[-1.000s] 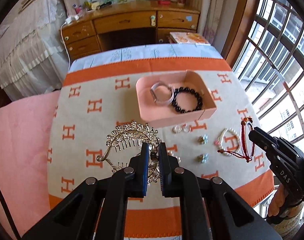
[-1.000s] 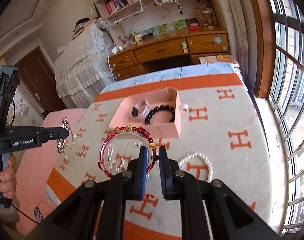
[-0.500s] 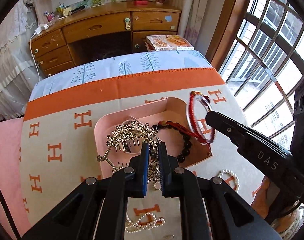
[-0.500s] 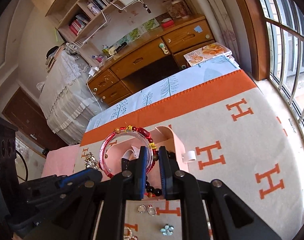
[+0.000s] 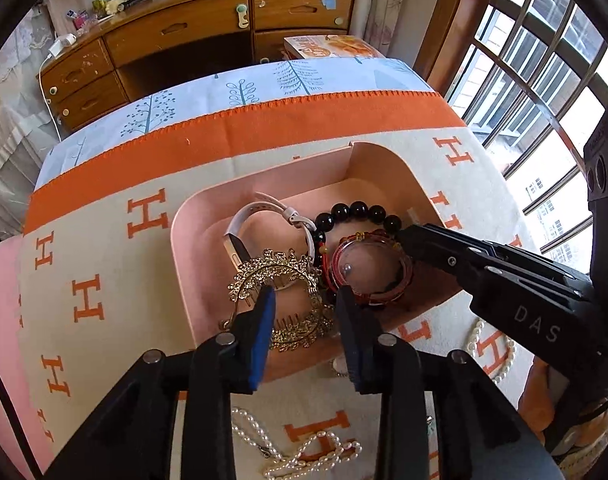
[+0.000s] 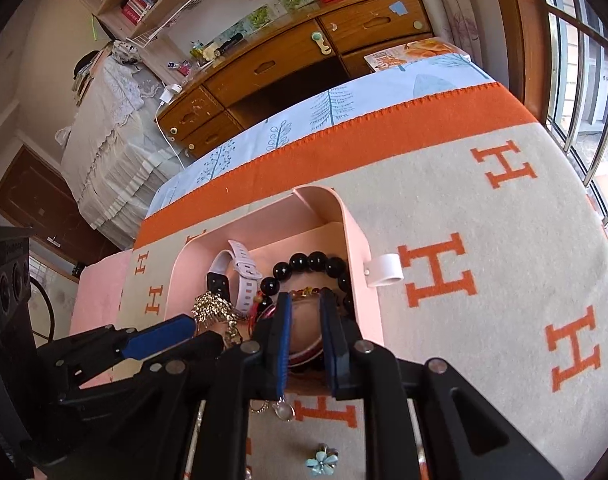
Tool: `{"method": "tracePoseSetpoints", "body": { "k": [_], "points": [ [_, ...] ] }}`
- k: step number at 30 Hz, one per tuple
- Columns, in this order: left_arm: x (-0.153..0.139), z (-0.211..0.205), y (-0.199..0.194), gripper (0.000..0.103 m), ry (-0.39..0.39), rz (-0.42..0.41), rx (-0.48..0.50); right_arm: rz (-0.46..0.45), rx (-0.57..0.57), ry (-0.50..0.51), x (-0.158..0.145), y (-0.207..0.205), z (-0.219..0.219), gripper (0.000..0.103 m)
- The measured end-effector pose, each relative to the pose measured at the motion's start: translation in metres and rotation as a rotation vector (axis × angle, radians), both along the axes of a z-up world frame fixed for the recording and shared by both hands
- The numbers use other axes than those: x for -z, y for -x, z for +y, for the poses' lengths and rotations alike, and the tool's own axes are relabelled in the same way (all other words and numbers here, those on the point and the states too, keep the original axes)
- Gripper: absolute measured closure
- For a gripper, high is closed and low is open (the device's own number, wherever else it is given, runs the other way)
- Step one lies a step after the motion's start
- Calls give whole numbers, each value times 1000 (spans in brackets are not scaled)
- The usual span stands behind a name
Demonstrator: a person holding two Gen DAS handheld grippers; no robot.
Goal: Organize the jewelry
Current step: 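Lower the gold comb into the box with the left tool while the right tool drops the bangle, then move the left tool to the pearl necklace while the right tool grasps the pearl bracelet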
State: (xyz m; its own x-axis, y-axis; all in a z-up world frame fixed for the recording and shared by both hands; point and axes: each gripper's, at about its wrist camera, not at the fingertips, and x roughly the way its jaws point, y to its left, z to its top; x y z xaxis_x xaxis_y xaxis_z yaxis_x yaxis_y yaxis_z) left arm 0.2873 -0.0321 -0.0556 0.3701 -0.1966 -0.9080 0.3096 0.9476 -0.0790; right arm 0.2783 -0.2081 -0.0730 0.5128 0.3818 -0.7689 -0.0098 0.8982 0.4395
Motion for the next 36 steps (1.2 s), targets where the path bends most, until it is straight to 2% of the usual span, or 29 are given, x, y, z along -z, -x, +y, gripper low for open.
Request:
{"method": "tracePoseSetpoints", "body": {
  "k": [2,3,7,17,25,28,29,32,36],
  "points": [
    [-9,5,8,58,-1,-25,-8,-19,-2,8,-5,10,-1,87],
    [-14,8,13,58,-1,-41,-10,-29,-6,6,-8,15,-2,87],
    [-29,20,33,57,-2,-82,-32,-62,-14,15,-18,38,-5,87],
    [-43,52,89,57,58,-112,-96,-129,-41,52,-42,103,-10,87],
    [-48,59,135,56,57,-130,-85,-151,-51,72,-58,144,-20,87],
    [-50,61,147,52,43,-141,-75,-155,-38,91,-64,154,-28,87],
    [-49,62,149,52,37,-142,-70,-155,-32,97,-65,157,-31,86],
    [-46,62,158,51,19,-140,-51,-151,6,110,-66,165,-45,68],
    [-35,62,165,51,-19,-146,-20,-138,40,144,-61,170,-61,68]
  ]
}}
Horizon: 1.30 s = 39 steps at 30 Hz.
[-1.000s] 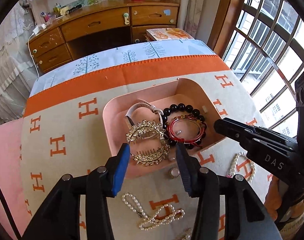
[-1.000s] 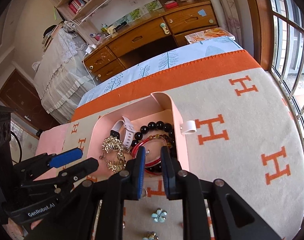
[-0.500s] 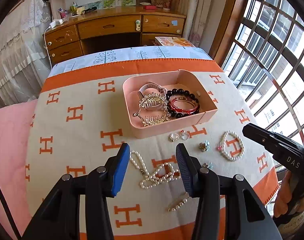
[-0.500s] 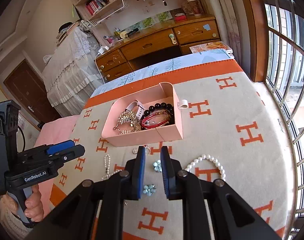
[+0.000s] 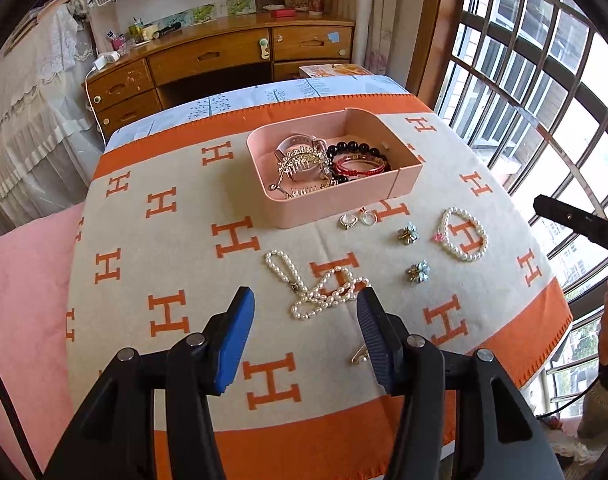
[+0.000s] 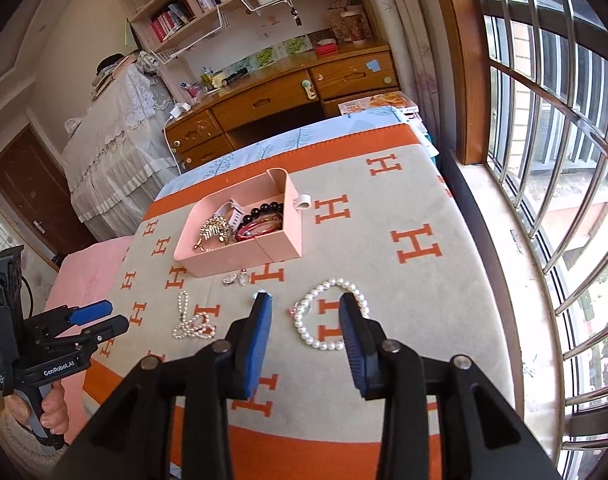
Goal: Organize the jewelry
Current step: 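Move the left tool to the pearl necklace while the right tool grasps the pearl bracelet, then close the left tool on the pearl necklace while the right tool lifts the pearl bracelet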
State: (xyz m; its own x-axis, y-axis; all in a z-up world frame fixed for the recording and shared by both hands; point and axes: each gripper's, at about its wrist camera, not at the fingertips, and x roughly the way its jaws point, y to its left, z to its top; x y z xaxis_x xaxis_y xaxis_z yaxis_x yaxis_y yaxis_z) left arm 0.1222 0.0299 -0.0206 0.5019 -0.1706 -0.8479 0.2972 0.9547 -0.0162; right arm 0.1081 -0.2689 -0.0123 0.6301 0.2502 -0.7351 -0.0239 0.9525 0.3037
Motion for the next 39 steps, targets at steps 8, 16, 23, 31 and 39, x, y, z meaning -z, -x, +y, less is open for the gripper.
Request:
{"method": "tracePoseSetpoints", "body": {
  "k": [8,16,23,31,39],
  "points": [
    [35,-11,-4,52,-79,10,153,80,-5,132,32,-7,-7,68],
    [61,-27,-27,58,-131,53,319,203,-71,187,66,-42,-1,68],
    [76,-57,-32,68,-219,93,497,266,-121,245,81,-69,8,78],
    [85,-74,-40,76,-281,134,608,264,-161,314,81,-81,17,88],
    [88,-74,-60,89,-251,232,696,250,-176,324,81,-81,15,95]
  ]
}}
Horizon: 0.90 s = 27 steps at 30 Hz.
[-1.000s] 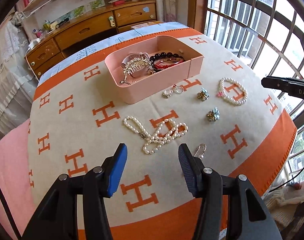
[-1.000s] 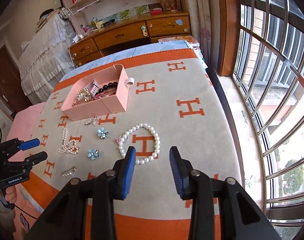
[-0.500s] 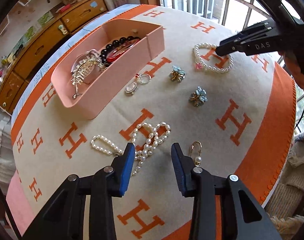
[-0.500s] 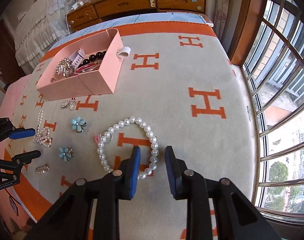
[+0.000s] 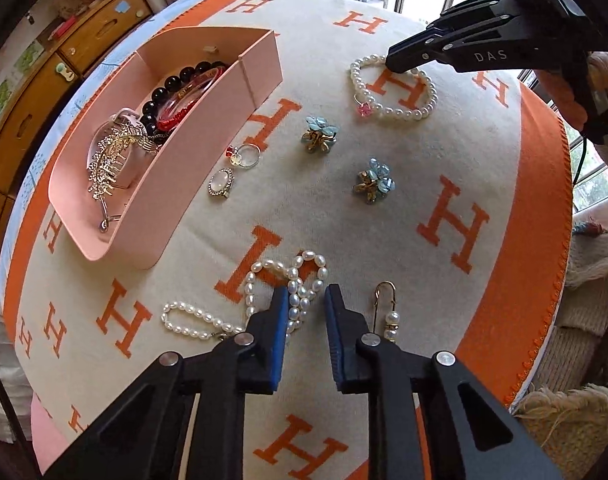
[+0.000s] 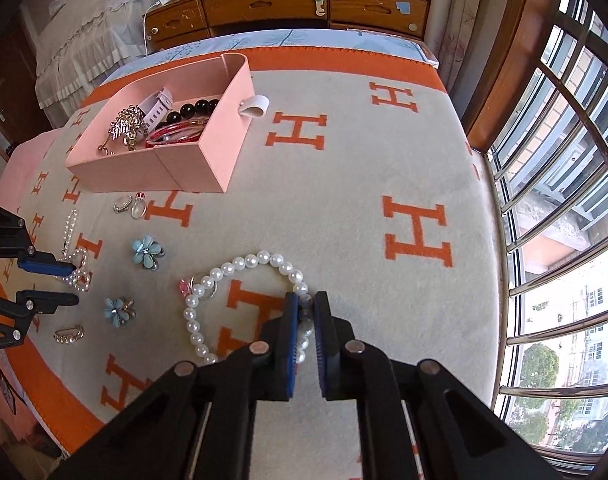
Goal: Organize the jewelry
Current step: 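Close the left tool on the pearl necklace while the right tool lifts the pearl bracelet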
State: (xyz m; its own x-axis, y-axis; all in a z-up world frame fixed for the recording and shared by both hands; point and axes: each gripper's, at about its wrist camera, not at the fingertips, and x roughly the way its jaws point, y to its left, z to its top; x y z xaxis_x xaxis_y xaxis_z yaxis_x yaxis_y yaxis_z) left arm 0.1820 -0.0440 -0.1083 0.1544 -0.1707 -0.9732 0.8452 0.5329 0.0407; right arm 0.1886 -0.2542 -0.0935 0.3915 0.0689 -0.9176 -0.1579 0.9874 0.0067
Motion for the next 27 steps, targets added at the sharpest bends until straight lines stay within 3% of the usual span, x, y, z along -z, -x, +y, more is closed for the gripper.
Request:
{"method": "tracePoseSetpoints", "body": {
  "k": [3,5,7,9,11,14,18,22,27],
  "points": [
    [2,-1,-16,87,-13,25,-4,1,-12,13,0,-1,4,95],
    [2,-1,-21,71,-33,7,-2,5,-15,9,0,-3,4,95],
    [2,1,-26,67,-43,1,-9,11,-8,-7,0,-5,2,95],
    [2,1,-27,70,-44,3,-19,13,-12,-3,1,-7,3,95],
    [2,-1,-24,97,-26,34,-23,9,-22,14,1,-6,5,95],
    [2,-7,-8,100,-40,-16,-65,10,-20,16,1,-6,5,95],
    [-5,-1,-7,100,-9,-45,-201,22,-3,-45,-3,-1,3,96],
    [-34,19,-11,100,74,-44,-313,-21,-4,-82,-21,9,6,96],
    [-84,36,-14,100,159,-128,-419,-122,-34,-115,-67,16,17,96]
  ]
}}
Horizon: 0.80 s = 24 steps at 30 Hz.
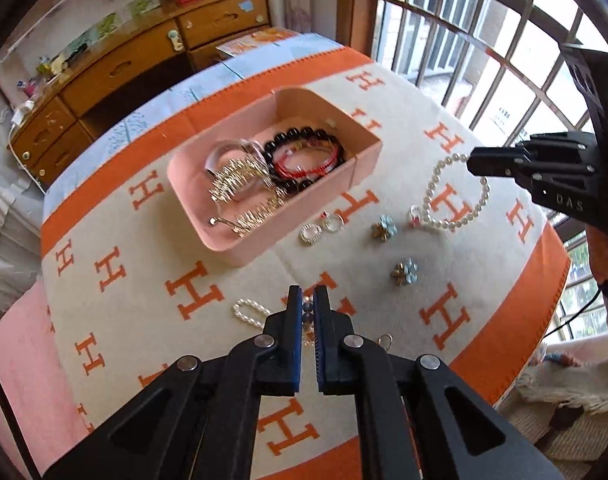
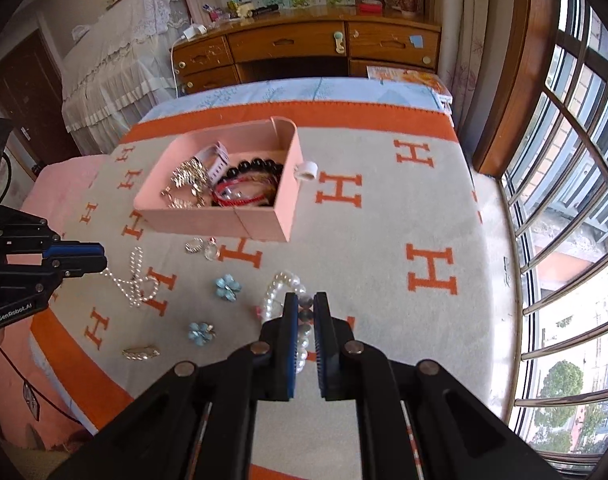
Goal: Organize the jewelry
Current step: 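Close the left tool on the pearl necklace while the right tool lifts the pearl bracelet, then lower the necklace into the box with the left tool while the right tool releases the bracelet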
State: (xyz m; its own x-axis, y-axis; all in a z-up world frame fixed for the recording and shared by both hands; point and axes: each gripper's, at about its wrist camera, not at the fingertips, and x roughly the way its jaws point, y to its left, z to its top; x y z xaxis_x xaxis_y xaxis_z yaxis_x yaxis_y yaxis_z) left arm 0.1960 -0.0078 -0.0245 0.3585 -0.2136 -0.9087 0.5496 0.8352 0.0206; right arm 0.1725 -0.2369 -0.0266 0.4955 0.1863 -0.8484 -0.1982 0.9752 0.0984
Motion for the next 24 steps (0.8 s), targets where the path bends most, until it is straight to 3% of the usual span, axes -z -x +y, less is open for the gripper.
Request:
{"method": "tracePoseSetpoints", "body": {
  "k": [6,12,18,24],
  "points": [
    [-46,17,-11,100,52,-84,-128,-145,8,-32,-54,-5,13,96],
    [-91,36,-29,100,107,-154,-233,-209,30,-77,-80,-32,26,96],
    [-126,43,-46,100,166,-209,-300,-199,18,-108,-70,-70,49,96],
    [-162,43,-62,100,214,-271,-335,-127,43,-134,-34,-109,62,95]
  ]
}}
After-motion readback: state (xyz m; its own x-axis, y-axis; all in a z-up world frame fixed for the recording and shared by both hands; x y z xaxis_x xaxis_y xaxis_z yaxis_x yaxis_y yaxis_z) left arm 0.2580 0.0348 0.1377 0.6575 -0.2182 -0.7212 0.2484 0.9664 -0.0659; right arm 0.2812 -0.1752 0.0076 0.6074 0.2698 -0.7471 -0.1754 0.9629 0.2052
